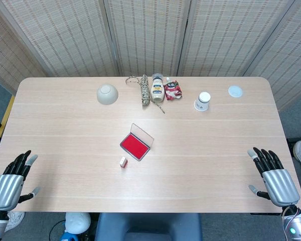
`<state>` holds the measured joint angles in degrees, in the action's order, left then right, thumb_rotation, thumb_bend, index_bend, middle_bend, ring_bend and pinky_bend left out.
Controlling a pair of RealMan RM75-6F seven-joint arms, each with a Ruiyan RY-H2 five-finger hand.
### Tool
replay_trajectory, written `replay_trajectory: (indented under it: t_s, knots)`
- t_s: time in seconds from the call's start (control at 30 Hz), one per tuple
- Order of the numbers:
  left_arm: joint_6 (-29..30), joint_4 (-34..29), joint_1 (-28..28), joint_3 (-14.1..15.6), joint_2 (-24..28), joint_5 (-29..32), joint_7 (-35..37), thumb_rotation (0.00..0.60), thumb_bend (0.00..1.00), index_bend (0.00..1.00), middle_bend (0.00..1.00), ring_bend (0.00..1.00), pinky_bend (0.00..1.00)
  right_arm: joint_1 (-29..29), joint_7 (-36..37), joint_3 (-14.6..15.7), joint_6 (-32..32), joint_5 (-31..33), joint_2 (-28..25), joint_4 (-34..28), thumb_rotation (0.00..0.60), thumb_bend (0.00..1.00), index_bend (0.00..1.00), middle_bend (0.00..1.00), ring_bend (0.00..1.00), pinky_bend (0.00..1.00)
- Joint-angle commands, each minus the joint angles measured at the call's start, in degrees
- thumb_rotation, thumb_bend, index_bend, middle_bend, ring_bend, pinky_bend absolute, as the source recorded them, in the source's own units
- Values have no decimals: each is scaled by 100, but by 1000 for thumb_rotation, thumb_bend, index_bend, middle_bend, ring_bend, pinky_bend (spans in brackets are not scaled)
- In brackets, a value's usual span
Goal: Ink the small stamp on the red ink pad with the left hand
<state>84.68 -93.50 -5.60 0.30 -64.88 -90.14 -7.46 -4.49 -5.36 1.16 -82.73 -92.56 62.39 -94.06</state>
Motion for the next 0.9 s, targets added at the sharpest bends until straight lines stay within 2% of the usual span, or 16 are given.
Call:
replay_trajectory:
  t_s: [0.03,0.2,0.37,0.53,0.57,0.6,0.63,0.67,0.7,0.73,0.8,0.9]
  knots:
    - [-30,3,-19,6,-4,-11,-10,600,234,0,0,0,204,-5,-7,-1,13,12,1,5,600,171,0,0,0,0]
    - [-34,-34,-34,57,2,-123,-21,600,234,0,0,0,204,-5,14,31,31,-14,-16,-3,600,171,0,0,0,0]
    - [151,-194,4,189,68,-504,67,600,234,0,0,0,204,48,105,135,-90,-230,-63,-18,600,171,0,0,0,0]
    - [-226,-443,-310,282,414,-846,298,600,234,0,21,0,204,77,169,186,-182,-371,-75,-21,600,171,0,0,0,0]
    - [-310,-458,-419,251,471,-910,375,600,234,0,89,1,204,72,162,191,-174,-385,-68,-18,600,171,0,0,0,0]
    - [-351,-450,-525,197,496,-973,477,600,234,0,223,30,204,64,148,200,-158,-402,-63,-21,600,171,0,0,0,0]
    - [-376,-430,-614,142,508,-1022,541,600,234,0,315,64,204,54,137,208,-147,-426,-59,-29,600,171,0,0,0,0]
    - [-450,-425,-723,87,534,-1061,537,600,234,9,452,148,205,42,120,211,-143,-458,-51,-33,600,171,0,0,0,0]
    - [-554,-462,-847,41,563,-1108,544,600,234,30,545,241,237,35,104,210,-140,-474,-41,-34,600,171,0,0,0,0]
    - [-642,-493,-952,11,574,-1145,626,600,234,52,598,305,285,29,96,210,-131,-474,-36,-35,600,171,0,0,0,0]
    - [-931,-550,-1183,-25,617,-1128,871,600,234,143,769,518,523,15,91,202,-98,-451,-33,-37,600,171,0,0,0,0]
    - [-1674,-779,-1587,-55,802,-953,857,600,234,213,965,725,713,-6,82,176,-54,-392,-24,-35,600,171,0,0,0,0]
